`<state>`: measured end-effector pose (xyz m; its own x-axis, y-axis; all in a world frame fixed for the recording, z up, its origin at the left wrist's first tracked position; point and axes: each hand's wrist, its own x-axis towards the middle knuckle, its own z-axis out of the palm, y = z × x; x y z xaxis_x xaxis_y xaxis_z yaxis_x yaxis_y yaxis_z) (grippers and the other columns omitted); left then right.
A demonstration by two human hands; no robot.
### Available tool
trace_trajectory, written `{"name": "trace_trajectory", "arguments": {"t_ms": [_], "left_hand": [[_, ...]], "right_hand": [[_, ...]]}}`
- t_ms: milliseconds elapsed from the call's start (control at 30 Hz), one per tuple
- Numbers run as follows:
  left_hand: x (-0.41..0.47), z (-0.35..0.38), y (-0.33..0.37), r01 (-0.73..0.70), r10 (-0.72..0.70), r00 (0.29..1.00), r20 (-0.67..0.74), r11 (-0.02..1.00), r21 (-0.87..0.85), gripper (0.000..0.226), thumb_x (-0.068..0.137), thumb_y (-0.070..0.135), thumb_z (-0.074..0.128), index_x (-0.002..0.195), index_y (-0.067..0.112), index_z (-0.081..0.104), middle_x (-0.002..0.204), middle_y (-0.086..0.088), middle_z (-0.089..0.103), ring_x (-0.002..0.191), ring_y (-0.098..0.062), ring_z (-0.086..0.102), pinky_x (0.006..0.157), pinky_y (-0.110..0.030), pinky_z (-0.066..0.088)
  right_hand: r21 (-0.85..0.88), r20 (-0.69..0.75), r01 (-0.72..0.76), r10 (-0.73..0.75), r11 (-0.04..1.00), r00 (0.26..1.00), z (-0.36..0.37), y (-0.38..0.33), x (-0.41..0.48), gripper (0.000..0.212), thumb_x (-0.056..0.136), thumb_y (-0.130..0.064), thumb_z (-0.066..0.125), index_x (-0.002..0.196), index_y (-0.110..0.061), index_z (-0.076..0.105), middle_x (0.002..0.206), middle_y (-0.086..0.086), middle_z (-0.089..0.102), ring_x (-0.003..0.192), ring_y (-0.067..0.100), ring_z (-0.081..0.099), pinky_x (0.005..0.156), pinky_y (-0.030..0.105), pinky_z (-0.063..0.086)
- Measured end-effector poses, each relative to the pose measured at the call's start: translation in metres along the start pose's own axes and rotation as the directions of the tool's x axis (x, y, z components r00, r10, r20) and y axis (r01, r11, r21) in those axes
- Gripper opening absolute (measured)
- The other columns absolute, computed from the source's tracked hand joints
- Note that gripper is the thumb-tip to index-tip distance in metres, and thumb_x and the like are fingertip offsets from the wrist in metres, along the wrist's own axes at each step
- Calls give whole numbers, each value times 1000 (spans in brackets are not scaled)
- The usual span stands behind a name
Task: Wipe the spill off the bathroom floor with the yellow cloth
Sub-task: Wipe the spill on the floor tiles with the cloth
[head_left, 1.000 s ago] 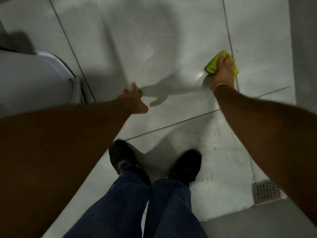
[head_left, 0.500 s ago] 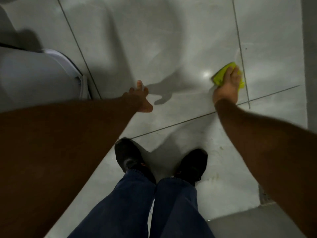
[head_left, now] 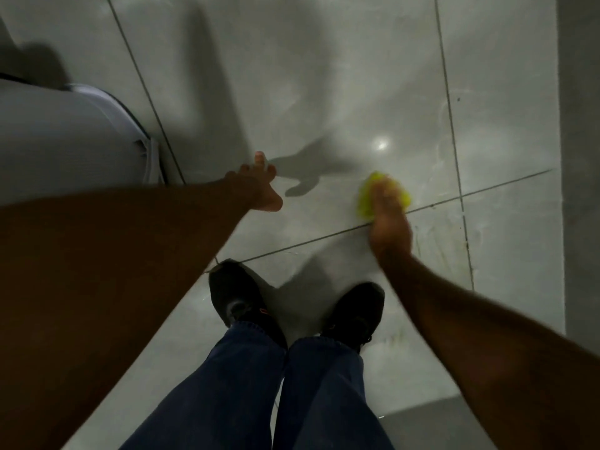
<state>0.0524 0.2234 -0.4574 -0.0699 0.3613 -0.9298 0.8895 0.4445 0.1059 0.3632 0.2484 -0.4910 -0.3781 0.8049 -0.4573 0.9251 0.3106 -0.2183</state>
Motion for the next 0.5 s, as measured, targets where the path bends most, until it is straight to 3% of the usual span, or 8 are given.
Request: {"name": "trace_trajectory", "arguments": {"t_ms": [100, 200, 300, 400, 500], "left_hand": [[-2, 0, 2, -20, 20, 1000, -9, 999, 45, 98, 93, 42, 64, 170, 21, 7, 177, -8, -17, 162, -40, 14, 129, -55, 22], [-3, -3, 6, -10, 10, 1000, 0, 999, 38, 97, 95, 43, 62, 170, 19, 6, 177, -10, -17, 162, -42, 11, 130, -55, 20], [-3, -5, 5, 0, 0, 1000, 0, 1000, 20, 96, 95, 43, 62, 170, 19, 8, 177, -9, -15, 161, -42, 15, 130, -54, 22], [-4, 2, 4, 5, -3, 999, -46, 999, 46, 92, 93, 43, 59, 169, 23, 12, 178, -8, -11, 160, -39, 18, 129, -52, 23], [-5, 17, -3, -12, 19, 990, -141, 999, 48, 84, 93, 33, 56, 167, 26, 17, 178, -7, -6, 158, -35, 24, 127, -51, 25]], "right_hand": [[110, -16, -303, 307, 947, 952, -24, 19, 39, 86, 83, 7, 47, 162, -12, 16, 171, 10, 8, 157, 37, 9, 129, 40, 11], [82, -8, -298, 300, 951, 954, -25, -8, 44, 84, 82, 5, 50, 160, -4, 18, 169, 18, 9, 157, 39, 10, 130, 41, 5], [54, 98, 54, -59, 997, 993, 3, -58, 8, 79, 85, 4, 45, 160, -10, 23, 169, 13, 13, 157, 38, 7, 130, 43, 3], [25, 252, 452, -443, 892, 860, 26, -95, -5, 68, 93, -3, 28, 159, -19, 28, 168, 3, 25, 157, 33, 14, 128, 46, 18], [-66, 278, 600, -562, 797, 779, 22, -101, 44, 66, 97, -2, 31, 160, -23, 24, 169, 4, 20, 157, 33, 14, 129, 46, 15]]}}
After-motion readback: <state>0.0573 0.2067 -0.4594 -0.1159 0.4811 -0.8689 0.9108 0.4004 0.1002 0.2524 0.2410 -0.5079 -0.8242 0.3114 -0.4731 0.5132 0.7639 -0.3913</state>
